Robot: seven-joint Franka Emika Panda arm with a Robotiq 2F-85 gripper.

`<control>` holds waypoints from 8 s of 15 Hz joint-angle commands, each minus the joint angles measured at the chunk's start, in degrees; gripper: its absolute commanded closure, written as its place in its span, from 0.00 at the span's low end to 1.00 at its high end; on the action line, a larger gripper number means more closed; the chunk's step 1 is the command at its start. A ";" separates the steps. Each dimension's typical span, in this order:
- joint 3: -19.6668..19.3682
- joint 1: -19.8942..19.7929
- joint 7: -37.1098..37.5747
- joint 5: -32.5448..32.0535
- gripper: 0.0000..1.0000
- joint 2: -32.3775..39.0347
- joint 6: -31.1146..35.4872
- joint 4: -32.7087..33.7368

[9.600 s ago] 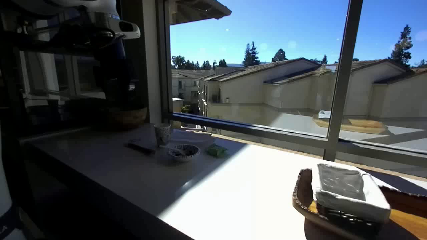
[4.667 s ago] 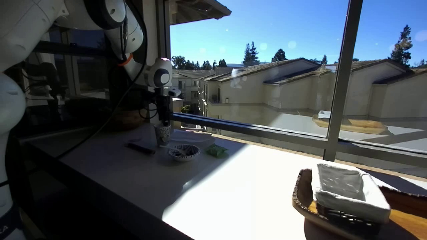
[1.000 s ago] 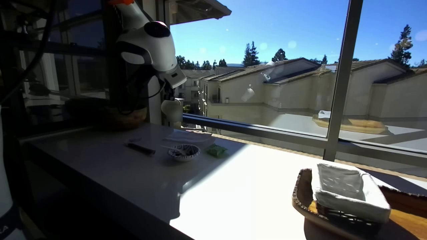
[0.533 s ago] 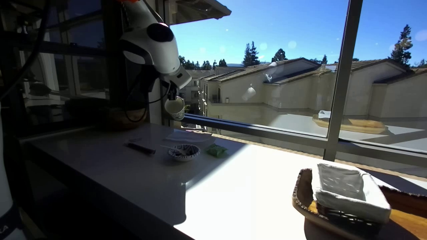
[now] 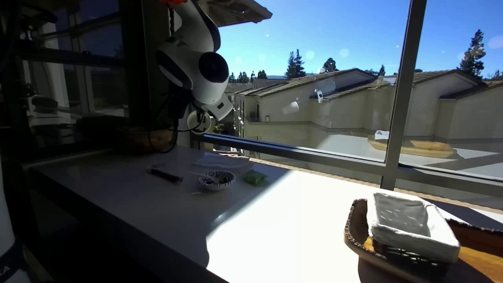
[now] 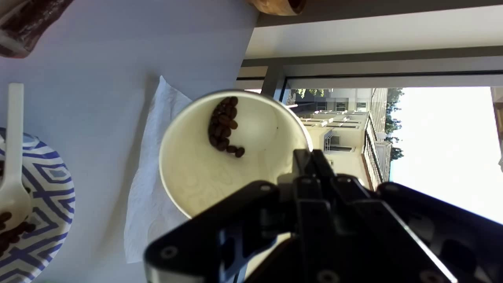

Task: Pour the contents from the cup into the bowl

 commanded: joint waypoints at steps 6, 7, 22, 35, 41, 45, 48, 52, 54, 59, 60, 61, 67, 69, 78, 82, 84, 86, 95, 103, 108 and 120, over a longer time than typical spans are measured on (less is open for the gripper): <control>-4.68 -5.00 0.52 -5.56 0.99 3.83 -13.71 -0.26; -5.54 -5.68 0.23 -7.56 0.99 4.79 -16.98 0.46; -10.43 -10.66 -6.84 -13.28 0.96 22.99 -38.60 12.95; -10.00 -13.28 -14.70 -8.90 0.99 32.68 -45.95 16.14; -10.31 -14.84 -17.49 -6.27 0.99 38.25 -55.26 18.94; -10.30 -15.00 -18.89 -4.24 0.99 41.05 -56.19 20.67; -9.94 -14.09 -18.49 -3.13 0.99 42.82 -54.66 21.86; -9.15 -12.94 -17.64 -2.52 0.99 45.12 -54.07 24.05; -8.96 -12.52 -17.76 -2.66 0.99 46.27 -53.90 25.11; -8.59 -12.45 -17.26 -3.47 0.99 48.88 -55.57 27.66; -8.34 -12.70 -17.19 -3.01 0.99 49.22 -55.99 27.90; -8.13 -12.89 -17.25 -2.76 0.99 49.59 -56.37 28.29; -7.30 -13.88 -18.05 -0.76 0.99 51.00 -60.32 30.07; -7.33 -14.07 -17.66 0.04 0.99 51.29 -61.64 30.32; -7.21 -14.76 -17.57 3.84 0.99 52.64 -68.18 30.52; -7.81 -14.19 -16.97 3.58 0.99 52.88 -68.36 30.33; -8.74 -12.73 -15.85 3.08 0.99 50.58 -65.03 29.11; -9.88 -10.91 -12.91 1.90 0.99 46.38 -61.25 27.37; -9.23 -2.56 -0.54 -13.21 0.99 31.48 -42.35 28.30; -3.78 2.13 11.39 -33.23 0.99 29.05 -31.48 34.67; -1.15 3.39 16.92 -48.15 0.99 29.83 -29.23 38.66; 3.57 2.13 18.77 -59.03 0.96 30.17 -26.50 40.78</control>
